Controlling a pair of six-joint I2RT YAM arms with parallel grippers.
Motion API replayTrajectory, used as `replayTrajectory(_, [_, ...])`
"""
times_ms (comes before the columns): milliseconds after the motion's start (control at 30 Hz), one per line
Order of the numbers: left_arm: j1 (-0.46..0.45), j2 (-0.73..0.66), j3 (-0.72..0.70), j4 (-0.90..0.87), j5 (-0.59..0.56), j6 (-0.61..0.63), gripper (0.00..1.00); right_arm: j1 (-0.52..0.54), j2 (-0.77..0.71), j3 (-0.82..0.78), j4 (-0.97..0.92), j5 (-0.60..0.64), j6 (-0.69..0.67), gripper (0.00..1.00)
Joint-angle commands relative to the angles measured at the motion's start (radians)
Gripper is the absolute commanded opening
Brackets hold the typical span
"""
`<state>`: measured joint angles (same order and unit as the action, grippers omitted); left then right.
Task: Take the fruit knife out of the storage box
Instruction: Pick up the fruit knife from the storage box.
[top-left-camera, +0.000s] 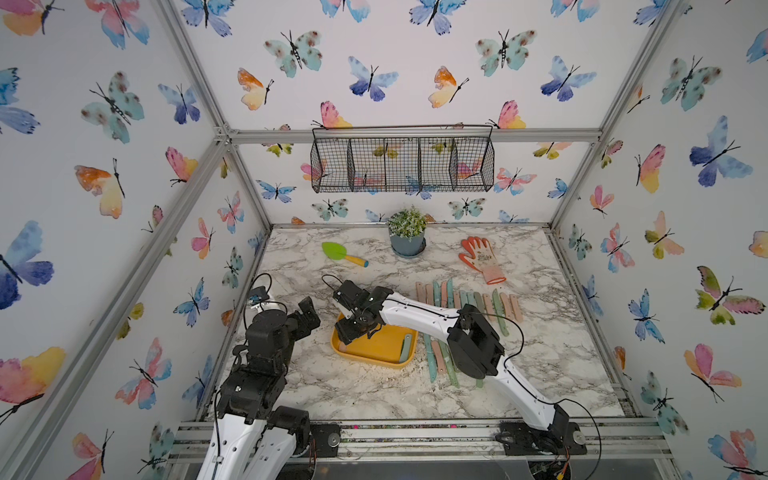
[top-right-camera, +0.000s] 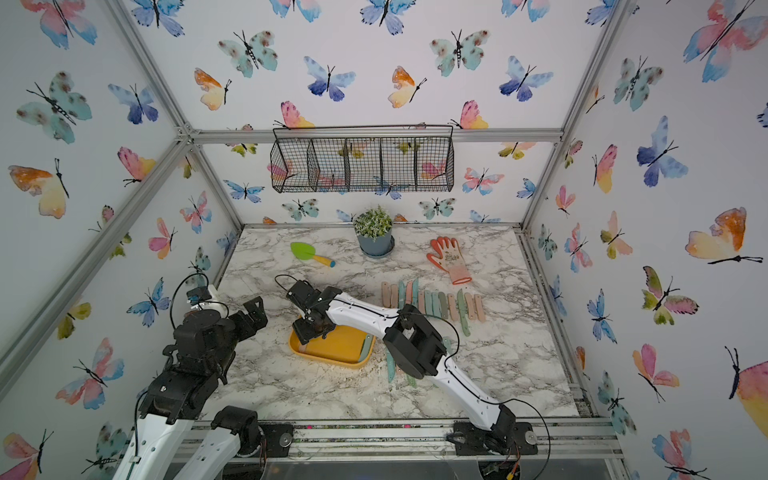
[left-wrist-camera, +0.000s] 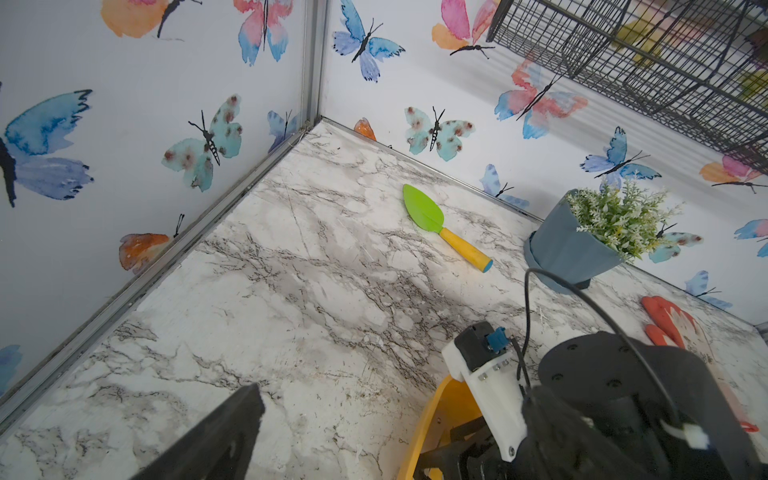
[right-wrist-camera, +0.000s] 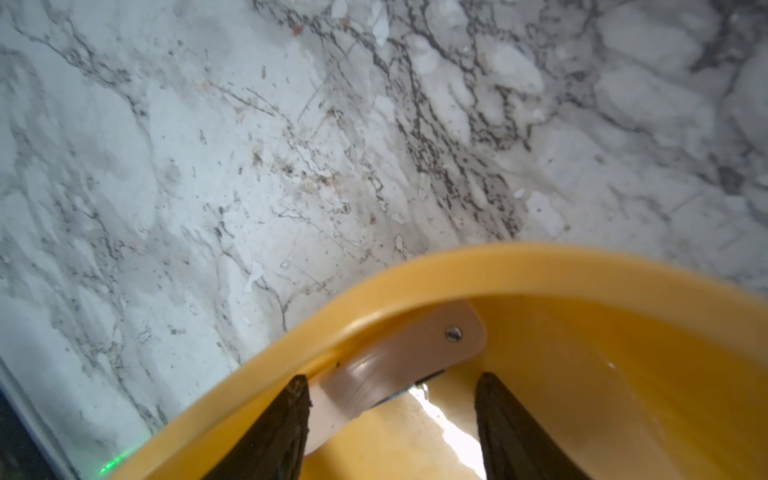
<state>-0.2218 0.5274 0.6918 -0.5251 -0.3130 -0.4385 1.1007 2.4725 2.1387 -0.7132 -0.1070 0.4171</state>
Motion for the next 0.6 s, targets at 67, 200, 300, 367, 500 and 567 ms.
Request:
replayTrajectory(67, [0.006, -0.009, 0.023, 0.002, -0.008, -0.004, 0.99, 0.014, 0.037, 0.016, -0.112, 0.112, -0.021, 0.65])
replayTrajectory(200, [0.006, -0.010, 0.023, 0.003, -0.009, -0.003, 0.98, 0.019, 0.025, 0.002, -0.156, 0.154, -0.031, 0.66])
replayTrajectory(300, [0.006, -0.011, 0.023, 0.001, -0.011, -0.003, 0.98, 0.019, -0.027, -0.075, -0.145, 0.193, -0.032, 0.66])
replayTrajectory(367, [0.006, -0.010, 0.023, 0.001, -0.011, -0.003, 0.98, 0.019, -0.064, -0.122, -0.145, 0.226, -0.033, 0.67])
replayTrajectory(500, [0.006, -0.010, 0.023, 0.002, -0.008, -0.003, 0.98, 0.019, -0.116, -0.188, -0.166, 0.282, -0.025, 0.67])
replayTrajectory(567, [0.006, -0.010, 0.023, 0.003, -0.008, -0.003, 0.98, 0.019, -0.136, -0.198, -0.172, 0.285, -0.016, 0.67])
